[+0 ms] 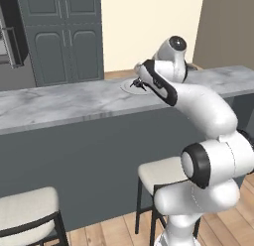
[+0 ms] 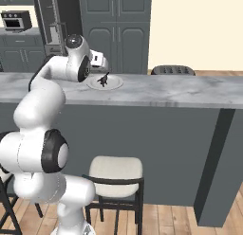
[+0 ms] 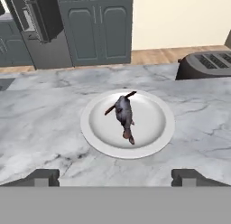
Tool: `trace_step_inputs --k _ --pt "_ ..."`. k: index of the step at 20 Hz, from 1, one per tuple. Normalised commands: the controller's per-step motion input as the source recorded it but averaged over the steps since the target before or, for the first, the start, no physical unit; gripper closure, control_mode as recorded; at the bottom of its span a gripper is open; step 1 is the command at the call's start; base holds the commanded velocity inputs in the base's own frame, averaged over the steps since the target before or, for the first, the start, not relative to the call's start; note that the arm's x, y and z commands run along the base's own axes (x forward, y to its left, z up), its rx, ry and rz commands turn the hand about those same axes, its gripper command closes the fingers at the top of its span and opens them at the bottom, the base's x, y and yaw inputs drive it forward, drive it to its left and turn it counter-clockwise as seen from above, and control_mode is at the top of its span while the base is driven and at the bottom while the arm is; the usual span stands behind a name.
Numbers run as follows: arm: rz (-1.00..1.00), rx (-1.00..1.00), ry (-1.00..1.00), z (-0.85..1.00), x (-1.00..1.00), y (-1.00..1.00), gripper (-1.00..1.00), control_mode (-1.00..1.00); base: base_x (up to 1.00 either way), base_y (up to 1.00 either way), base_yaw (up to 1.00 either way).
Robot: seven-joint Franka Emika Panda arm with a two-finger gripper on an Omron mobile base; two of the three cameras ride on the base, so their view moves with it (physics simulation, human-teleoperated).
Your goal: Take the fish from the fridge and place it on the digital scale on the counter by the fridge. Wait a few seconds for a reading, then move it to the plate on the dining counter.
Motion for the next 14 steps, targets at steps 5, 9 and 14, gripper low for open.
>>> trace_step_inputs --k 5,9,14 --pt "0.0 0.02 0.07 0.04 -1.0 0.0 -1.0 -1.0 0.0 0.0 0.0" --pt "0.0 0.0 0.14 -0.15 -1.0 0.06 -1.0 -1.0 0.0 0.0 0.0" --pt "0.0 0.0 0.2 -0.35 -1.0 0.12 -1.0 -1.0 0.0 0.0 0.0"
